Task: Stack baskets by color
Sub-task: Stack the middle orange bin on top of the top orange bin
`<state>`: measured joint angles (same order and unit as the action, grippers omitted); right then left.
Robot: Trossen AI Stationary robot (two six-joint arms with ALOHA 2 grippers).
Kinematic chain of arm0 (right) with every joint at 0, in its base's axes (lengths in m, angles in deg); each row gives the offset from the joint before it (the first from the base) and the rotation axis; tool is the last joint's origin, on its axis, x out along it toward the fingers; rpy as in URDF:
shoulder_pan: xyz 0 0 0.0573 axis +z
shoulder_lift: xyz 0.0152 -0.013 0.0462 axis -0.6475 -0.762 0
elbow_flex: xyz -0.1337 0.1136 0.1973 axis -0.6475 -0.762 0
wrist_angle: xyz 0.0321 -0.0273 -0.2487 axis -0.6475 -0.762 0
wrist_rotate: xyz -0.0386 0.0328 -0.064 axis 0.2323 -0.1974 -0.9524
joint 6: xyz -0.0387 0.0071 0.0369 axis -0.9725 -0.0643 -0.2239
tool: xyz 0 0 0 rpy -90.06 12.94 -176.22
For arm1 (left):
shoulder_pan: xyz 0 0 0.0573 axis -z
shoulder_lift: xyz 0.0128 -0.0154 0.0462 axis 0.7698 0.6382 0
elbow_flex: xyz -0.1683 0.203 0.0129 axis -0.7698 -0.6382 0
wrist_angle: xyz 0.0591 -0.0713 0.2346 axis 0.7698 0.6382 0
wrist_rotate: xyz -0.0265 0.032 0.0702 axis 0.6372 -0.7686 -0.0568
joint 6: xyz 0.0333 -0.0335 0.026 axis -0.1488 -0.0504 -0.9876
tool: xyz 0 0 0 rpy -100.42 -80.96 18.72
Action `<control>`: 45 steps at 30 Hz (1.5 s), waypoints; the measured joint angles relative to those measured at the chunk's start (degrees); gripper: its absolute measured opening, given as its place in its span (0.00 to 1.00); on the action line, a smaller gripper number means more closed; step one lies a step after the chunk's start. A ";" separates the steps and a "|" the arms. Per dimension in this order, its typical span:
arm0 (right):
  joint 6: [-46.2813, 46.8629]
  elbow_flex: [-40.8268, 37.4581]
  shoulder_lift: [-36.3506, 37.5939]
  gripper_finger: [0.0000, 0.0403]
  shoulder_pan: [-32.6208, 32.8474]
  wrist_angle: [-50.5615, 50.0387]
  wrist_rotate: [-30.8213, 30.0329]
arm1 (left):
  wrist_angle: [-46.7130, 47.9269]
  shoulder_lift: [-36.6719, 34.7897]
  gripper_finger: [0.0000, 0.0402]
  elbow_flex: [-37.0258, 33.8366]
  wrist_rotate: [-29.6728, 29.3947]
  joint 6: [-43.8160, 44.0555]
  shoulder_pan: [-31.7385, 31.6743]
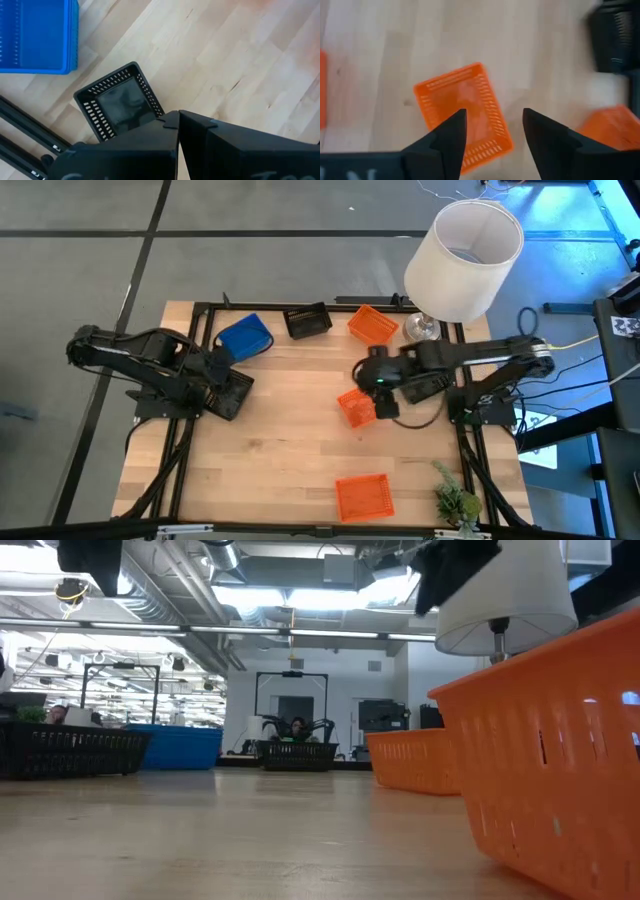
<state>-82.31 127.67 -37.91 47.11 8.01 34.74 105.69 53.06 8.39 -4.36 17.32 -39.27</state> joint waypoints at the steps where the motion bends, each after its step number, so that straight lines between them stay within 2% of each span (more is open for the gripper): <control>1: -1.08 0.00 -1.50 0.48 -0.50 0.35 1.48 | -0.02 0.00 0.00 0.00 0.00 0.00 0.00; 4: -5.07 0.00 -5.69 0.48 -1.54 1.47 3.64 | -0.09 0.00 0.00 0.00 0.00 -0.02 0.00; 17: -14.84 0.00 -20.51 0.47 -5.51 2.15 3.00 | -0.17 0.02 0.00 0.00 0.00 -0.07 0.00; 28: -15.40 0.00 -28.27 0.47 -9.23 4.74 2.42 | -0.20 0.00 0.00 0.00 0.00 -0.07 0.00; 34: -16.01 0.00 -29.68 0.46 -9.61 5.74 2.45 | -0.20 0.00 0.00 0.00 -0.04 -0.07 -0.01; 38: -13.02 0.00 -29.45 0.33 -9.56 5.48 2.49 | -0.20 0.02 0.00 0.00 -0.19 -0.11 0.00; 42: -8.42 0.74 -29.29 0.08 -9.61 3.02 3.44 | -0.20 0.00 0.00 0.00 -1.68 -0.13 -0.02; 43: -7.65 1.21 -29.27 0.04 -9.61 1.87 3.70 | -0.20 0.00 0.00 0.00 -2.01 -0.17 0.00; 45: -6.00 2.44 -29.23 0.03 -9.80 -0.30 3.52 | -0.21 0.02 0.00 0.00 -2.42 -0.21 -0.02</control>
<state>-88.32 130.12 -67.13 37.31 7.70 38.25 105.49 53.08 8.39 -6.78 17.11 -39.29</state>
